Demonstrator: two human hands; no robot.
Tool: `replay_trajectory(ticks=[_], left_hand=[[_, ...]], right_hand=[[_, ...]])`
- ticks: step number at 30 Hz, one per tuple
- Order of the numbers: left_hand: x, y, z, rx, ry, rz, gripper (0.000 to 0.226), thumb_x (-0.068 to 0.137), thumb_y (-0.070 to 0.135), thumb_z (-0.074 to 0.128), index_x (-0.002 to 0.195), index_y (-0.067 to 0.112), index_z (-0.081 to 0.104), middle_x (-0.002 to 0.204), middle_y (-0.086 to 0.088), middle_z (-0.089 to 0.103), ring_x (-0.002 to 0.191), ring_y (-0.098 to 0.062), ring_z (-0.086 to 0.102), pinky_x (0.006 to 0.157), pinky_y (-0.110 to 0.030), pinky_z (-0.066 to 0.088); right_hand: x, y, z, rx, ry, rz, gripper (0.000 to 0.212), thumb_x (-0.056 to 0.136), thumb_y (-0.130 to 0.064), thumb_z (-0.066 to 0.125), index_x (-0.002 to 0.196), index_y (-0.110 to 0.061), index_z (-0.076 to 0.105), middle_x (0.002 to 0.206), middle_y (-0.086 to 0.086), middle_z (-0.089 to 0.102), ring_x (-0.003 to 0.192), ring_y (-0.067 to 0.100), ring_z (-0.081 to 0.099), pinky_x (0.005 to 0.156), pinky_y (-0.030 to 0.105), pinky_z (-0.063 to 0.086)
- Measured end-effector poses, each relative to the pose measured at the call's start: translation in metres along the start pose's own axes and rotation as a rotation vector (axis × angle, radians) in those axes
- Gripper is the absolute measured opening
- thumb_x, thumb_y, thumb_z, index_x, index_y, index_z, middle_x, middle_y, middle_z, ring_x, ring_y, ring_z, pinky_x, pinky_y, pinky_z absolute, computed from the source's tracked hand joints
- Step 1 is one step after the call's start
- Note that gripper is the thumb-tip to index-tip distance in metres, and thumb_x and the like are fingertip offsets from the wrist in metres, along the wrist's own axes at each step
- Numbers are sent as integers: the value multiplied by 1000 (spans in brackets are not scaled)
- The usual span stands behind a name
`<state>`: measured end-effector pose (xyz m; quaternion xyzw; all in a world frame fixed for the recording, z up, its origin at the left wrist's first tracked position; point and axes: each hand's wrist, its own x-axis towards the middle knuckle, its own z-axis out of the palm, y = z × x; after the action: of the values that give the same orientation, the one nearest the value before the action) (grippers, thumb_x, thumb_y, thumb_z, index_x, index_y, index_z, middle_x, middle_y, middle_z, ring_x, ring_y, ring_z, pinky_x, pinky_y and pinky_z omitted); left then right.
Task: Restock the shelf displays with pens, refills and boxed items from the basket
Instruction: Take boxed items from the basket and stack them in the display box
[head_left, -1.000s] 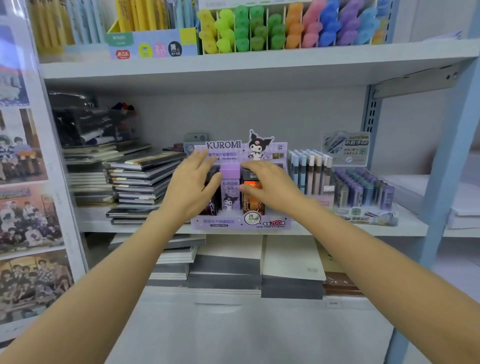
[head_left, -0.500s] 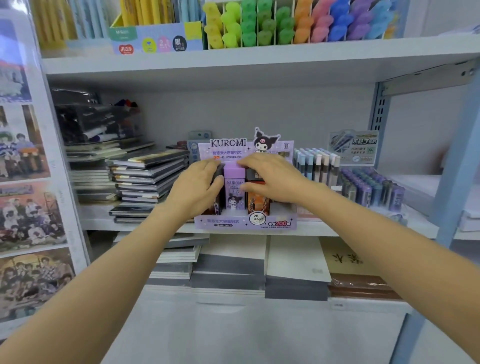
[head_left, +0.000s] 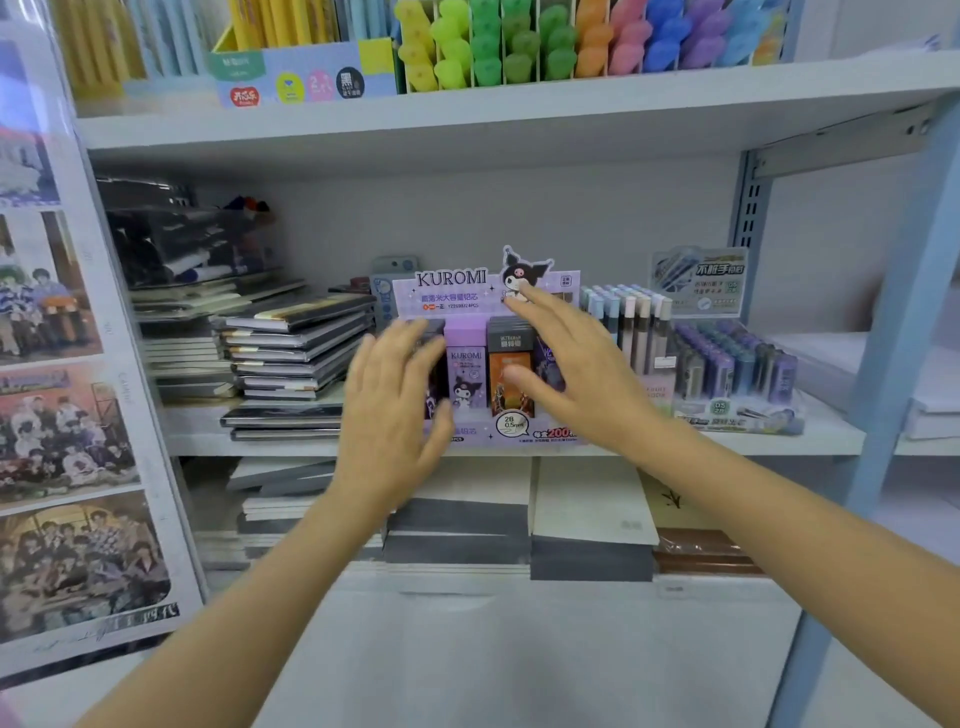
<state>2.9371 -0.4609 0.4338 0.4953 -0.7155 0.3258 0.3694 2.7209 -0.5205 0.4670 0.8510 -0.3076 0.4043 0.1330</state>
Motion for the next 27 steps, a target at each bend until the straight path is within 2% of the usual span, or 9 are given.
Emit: replay_trajectory(ticks=[4, 7, 9, 13, 15, 17, 19, 22, 27], left_hand=[[-40, 18, 27, 65, -244, 145, 57, 90, 33, 47, 143, 13, 46, 153, -12, 37, 143, -31, 32, 114, -57, 25], [-42, 19, 38, 78, -315, 112, 58, 93, 32, 41, 148, 14, 38, 154, -10, 36, 143, -29, 33, 115, -57, 24], [-37, 17, 42, 97, -359, 100, 57, 95, 33, 37, 149, 14, 37, 154, -11, 35, 143, -28, 32, 116, -56, 21], [-23, 15, 48, 38, -427, 2, 60, 94, 37, 27, 147, 13, 39, 151, -9, 40, 144, -27, 30, 118, -55, 16], [-20, 14, 53, 18, -423, -20, 62, 93, 39, 22, 147, 14, 39, 151, -8, 40, 144, -26, 29, 119, -53, 13], [-18, 12, 58, -3, -408, -34, 62, 94, 42, 21, 146, 14, 39, 150, -9, 41, 144, -26, 29, 120, -53, 12], [-17, 12, 62, -20, -397, -43, 63, 94, 44, 20, 146, 14, 39, 149, -9, 41, 143, -27, 29, 120, -52, 10], [-16, 15, 65, -35, -382, -57, 64, 94, 46, 20, 146, 14, 39, 149, -9, 41, 143, -28, 30, 120, -51, 8], [-12, 26, 57, -66, -329, -92, 60, 94, 41, 23, 138, 10, 48, 144, -11, 45, 139, -30, 34, 119, -51, 14]], right_hand=[[-53, 0, 13, -136, -208, 129, 73, 95, -50, 46, 154, -20, 16, 162, 0, 14, 147, 16, 17, 118, 33, 8], [-56, 6, 25, -263, -272, 80, 59, 99, -39, 48, 149, -13, 31, 153, 4, 38, 141, 17, 33, 121, 33, 3], [-45, 7, 29, -277, -260, 87, 51, 100, -32, 47, 145, -10, 39, 147, 6, 46, 137, 18, 40, 120, 31, 6], [-34, 10, 35, -279, -285, 116, 49, 102, -32, 42, 145, -9, 38, 146, 9, 47, 135, 22, 42, 115, 31, 18], [-36, 12, 27, -203, -217, 87, 46, 100, -25, 48, 142, -8, 45, 142, 10, 51, 132, 24, 46, 113, 34, 25], [-42, 21, 19, -203, -3, 48, 43, 93, -16, 59, 134, -7, 54, 135, 11, 56, 127, 25, 49, 110, 38, 30], [-48, 32, 10, -260, 154, 97, 43, 87, -14, 63, 128, -6, 56, 129, 12, 56, 123, 27, 49, 108, 40, 31], [-53, 44, 1, -268, 139, 188, 35, 87, -14, 64, 121, -6, 57, 117, 11, 56, 113, 29, 51, 99, 37, 34], [-45, 49, -8, -115, 142, 123, 25, 85, 0, 62, 109, -6, 62, 101, 8, 57, 97, 23, 51, 85, 28, 37]])
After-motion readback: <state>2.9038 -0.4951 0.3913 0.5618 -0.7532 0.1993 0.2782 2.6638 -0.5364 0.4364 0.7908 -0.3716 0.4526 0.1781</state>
